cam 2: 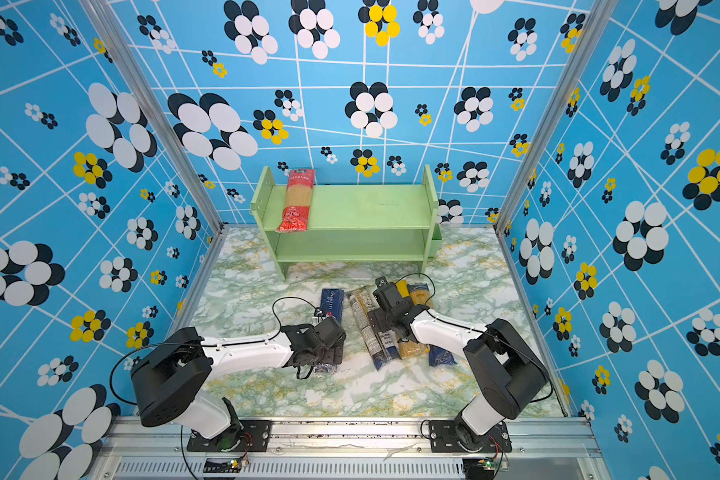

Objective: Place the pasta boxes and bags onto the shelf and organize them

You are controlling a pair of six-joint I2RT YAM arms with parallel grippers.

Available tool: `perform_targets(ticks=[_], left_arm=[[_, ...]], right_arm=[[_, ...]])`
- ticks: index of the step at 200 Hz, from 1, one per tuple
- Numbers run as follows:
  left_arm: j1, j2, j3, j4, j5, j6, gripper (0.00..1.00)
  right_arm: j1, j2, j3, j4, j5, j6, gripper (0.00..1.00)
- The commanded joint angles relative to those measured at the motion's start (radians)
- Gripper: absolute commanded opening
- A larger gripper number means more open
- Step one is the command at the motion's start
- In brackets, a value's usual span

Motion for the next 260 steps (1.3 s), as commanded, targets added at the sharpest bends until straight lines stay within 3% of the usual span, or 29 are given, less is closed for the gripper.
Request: perform_targets(ticks=[1, 104, 209, 231, 260], left_arm=[[-0.009, -0.015, -0.049, -0.045, 0.025, -0.041, 0.99], [-0.091, -0.032, -0.058, -0.065, -0.030, -0.101, 0.98], [-0.091, 0.000, -0.051, -0.048, -0.043, -0.116, 0.61], [-0.088, 0.000, -0.053, -0.050, -0.045, -0.123, 0.64], [-0.086, 0.001, -0.049, -0.061, -0.059, -0.127, 0.85]], right_arm=[[-0.007, 0.014, 0.023, 0.012, -0.008, 0.004, 0.99], [-0.007, 0.039, 0.033, 0.025, -0.021, 0.007, 0.99], [-0.008, 0.020, 0.019, 0.022, -0.018, 0.010, 0.99], [-0.007, 0.016, 0.017, 0.021, -0.018, 0.011, 0.99], [-0.007, 0.016, 0.019, 0.022, -0.020, 0.012, 0.99]])
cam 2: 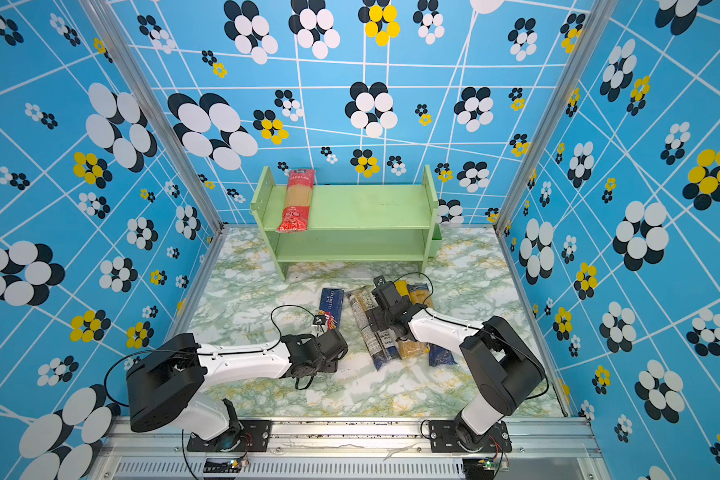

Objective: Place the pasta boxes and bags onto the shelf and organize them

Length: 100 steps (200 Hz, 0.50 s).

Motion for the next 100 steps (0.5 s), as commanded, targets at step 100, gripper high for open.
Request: perform_targets(ticks=[100], left_arm=[[0.050, 0.081, -0.017, 0.022, 0.002, 0.019, 0.83]], right_arm=[[-0.008, 0.004, 0.008, 0.003, -0.008, 0.012, 0.99]])
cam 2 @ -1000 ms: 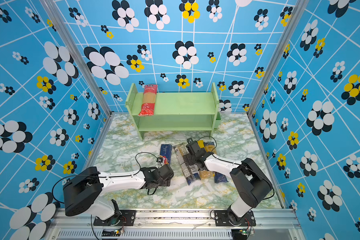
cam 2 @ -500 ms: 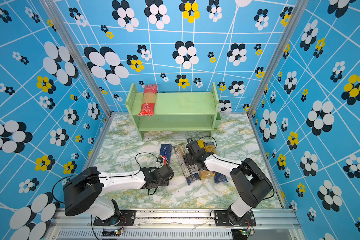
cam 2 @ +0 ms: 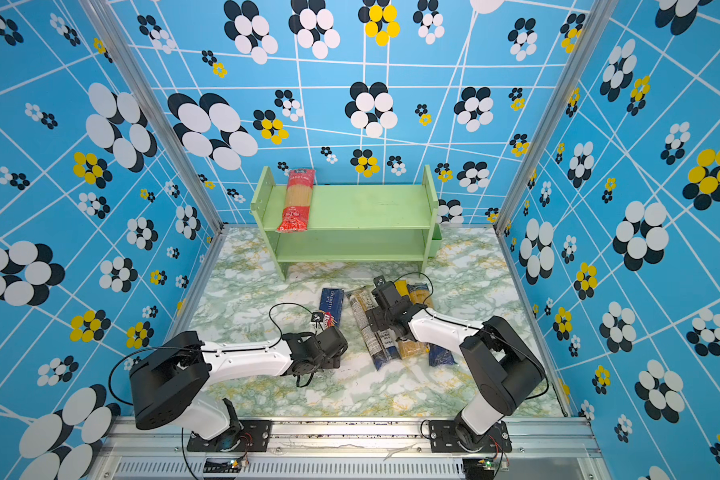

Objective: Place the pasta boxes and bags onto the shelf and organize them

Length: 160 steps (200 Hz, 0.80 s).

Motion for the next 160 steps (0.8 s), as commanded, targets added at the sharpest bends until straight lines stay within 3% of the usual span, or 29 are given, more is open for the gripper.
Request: perform_targets(ticks=[1, 117, 129, 135, 160], left_arm=[[0.021, 0.053, -0.020, -0.003, 0.050, 0.004, 0.82], [0.025, 0.040, -0.036, 0.025, 0.070, 0.016, 0.28], [0.027, 0.035, -0.036, 0.027, 0.070, 0.021, 0.17], [0.028, 0.032, -0.037, 0.028, 0.070, 0.023, 0.00], [0.031, 0.005, -0.038, 0.021, 0.052, 0.038, 0.00]], right_arm=[[-0.008, 0.004, 0.008, 0.004, -0.008, 0.012, 0.99], [-0.007, 0.006, 0.016, -0.002, -0.006, 0.004, 0.99], [-0.007, 0.006, 0.017, -0.002, -0.006, 0.002, 0.99], [-0.007, 0.005, 0.018, -0.002, -0.007, 0.002, 0.99], [-0.007, 0.005, 0.020, -0.004, -0.006, 0.000, 0.99]])
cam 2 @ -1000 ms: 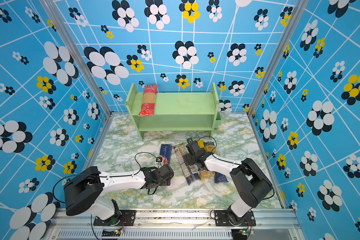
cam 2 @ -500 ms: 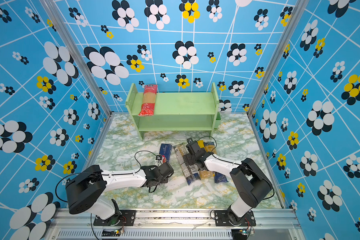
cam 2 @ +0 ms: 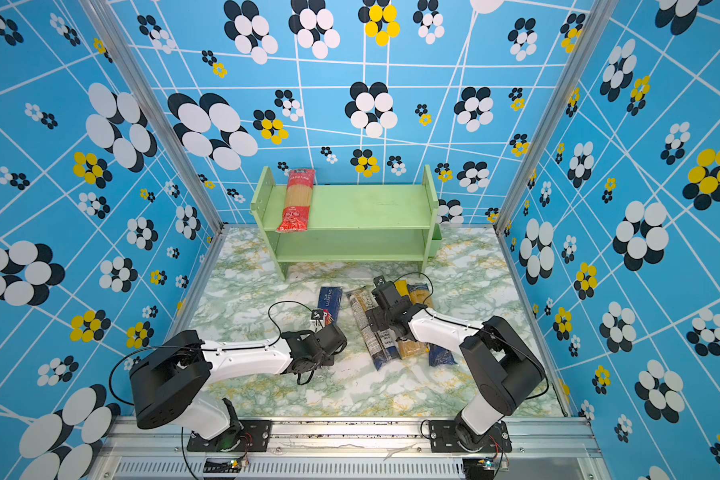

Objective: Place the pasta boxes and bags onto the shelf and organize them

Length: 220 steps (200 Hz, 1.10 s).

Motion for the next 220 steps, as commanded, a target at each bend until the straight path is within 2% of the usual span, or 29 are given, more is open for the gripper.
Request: perform_targets(ticks=[1, 30, 67, 113, 220], left_arm=[[0.013, 0.007, -0.033, -0.010, 0.050, 0.019, 0.00], [0.027, -0.053, 0.000, -0.066, 0.043, 0.053, 0.00], [0.081, -0.121, 0.061, -0.150, 0.112, 0.107, 0.00], [0.137, -0.215, 0.063, -0.158, 0.178, 0.121, 0.00], [0.148, -0.324, 0.189, -0.308, 0.213, 0.174, 0.00]], right_arm=[[-0.007, 0.006, 0.020, -0.004, -0.006, 0.000, 0.99], [-0.007, 0.008, 0.025, -0.009, -0.006, -0.003, 0.99], [-0.007, 0.018, 0.037, -0.015, -0.008, -0.008, 0.99], [-0.007, 0.020, 0.039, -0.016, -0.008, -0.008, 0.99], [-0.007, 0.030, 0.047, -0.026, -0.006, -0.011, 0.99]])
